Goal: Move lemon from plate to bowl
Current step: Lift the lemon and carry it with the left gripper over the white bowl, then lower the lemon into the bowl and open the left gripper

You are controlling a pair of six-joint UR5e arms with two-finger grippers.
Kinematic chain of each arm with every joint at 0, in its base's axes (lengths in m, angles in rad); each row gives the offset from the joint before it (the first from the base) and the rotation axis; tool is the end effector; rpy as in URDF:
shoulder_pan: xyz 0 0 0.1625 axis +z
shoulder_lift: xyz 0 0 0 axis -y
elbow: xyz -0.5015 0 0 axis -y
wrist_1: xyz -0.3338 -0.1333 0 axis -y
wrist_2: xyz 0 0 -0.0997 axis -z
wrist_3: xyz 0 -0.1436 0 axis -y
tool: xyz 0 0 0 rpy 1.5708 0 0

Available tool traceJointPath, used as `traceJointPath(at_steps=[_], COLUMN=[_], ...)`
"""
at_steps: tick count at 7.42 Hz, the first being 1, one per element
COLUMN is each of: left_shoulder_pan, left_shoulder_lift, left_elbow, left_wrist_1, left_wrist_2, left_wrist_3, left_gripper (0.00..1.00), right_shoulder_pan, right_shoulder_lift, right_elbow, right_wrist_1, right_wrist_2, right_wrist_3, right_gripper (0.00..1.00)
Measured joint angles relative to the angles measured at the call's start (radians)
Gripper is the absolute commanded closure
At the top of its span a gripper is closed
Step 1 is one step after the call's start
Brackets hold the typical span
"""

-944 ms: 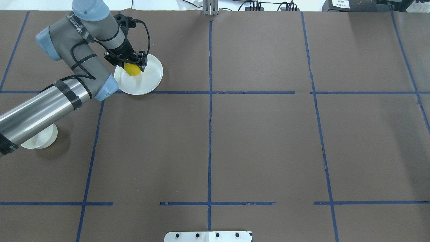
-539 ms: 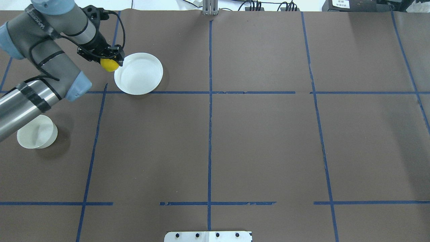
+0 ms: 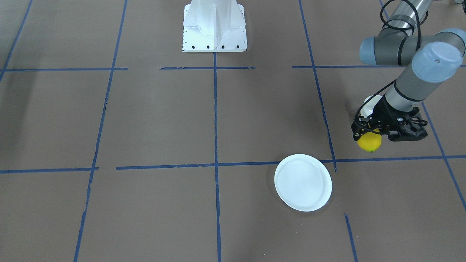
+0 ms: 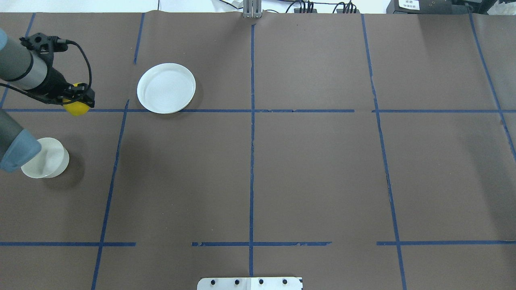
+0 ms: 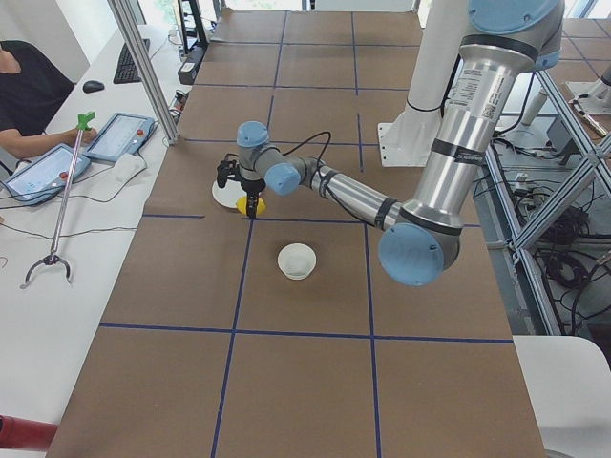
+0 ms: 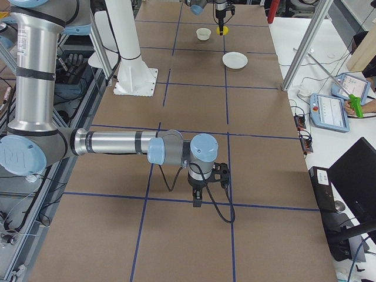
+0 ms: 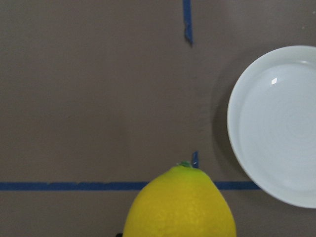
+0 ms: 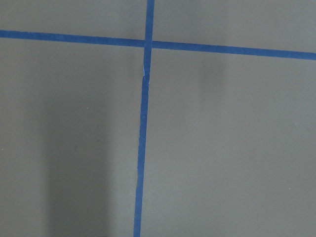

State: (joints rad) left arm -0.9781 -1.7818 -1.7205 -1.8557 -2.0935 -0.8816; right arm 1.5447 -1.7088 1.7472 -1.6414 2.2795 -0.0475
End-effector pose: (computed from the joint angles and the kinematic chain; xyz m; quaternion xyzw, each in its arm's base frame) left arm 0.2683 -0.5087 0.5745 0.0622 0.3874 -0.0508 0.9184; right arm 0.0304 -0.3616 0.7586 -0.0114 -0.3471 -0.0289 0.9373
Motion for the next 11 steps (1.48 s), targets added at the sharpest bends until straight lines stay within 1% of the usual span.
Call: traceJointPath(at_steps=[1,2,4,5,8,9,10,11], left_shoulder_pan=[0.018,0.039,0.086,0.099,0.111,0.113,0.114,0.114], left_shoulder_lift=[0.072,0.147,0.269,0.3,0.345,0.349,0.35,0.35], left_elbow=[-0.042,-0.068,-0.081,-0.081,-0.071,-0.068,-0.065,-0.063], left_wrist_1=[-0.029,-0.092,-0.249,-0.284,-0.303,-0.303,-0.302,-0.301], left_wrist_2=[0.018,0.031,0.068,0.076,0.08,0.079,0.076,0.072], left_wrist_3=[-0.045,-0.078,-0.139,-0.153,-0.153,-0.152,-0.145,-0.128], left_gripper=[1.0,1.0,1.0,1.0,1.0,0.58,0.01,0.0], right_shoulder_pan=[0.0,0.0,0.0,0.0,0.0,0.0,0.0,0.0], right_shoulder_lift=[0.0,0.0,0.0,0.0,0.0,0.0,0.0,0.0], right_elbow=[0.0,0.0,0.0,0.0,0.0,0.0,0.0,0.0], right_wrist_1=[0.0,0.0,0.0,0.0,0.0,0.0,0.0,0.0], right_wrist_2=[0.0,0.0,0.0,0.0,0.0,0.0,0.0,0.0], right_wrist_3=[0.0,0.0,0.0,0.0,0.0,0.0,0.0,0.0], right_gripper=[0.0,0.0,0.0,0.0,0.0,0.0,0.0,0.0])
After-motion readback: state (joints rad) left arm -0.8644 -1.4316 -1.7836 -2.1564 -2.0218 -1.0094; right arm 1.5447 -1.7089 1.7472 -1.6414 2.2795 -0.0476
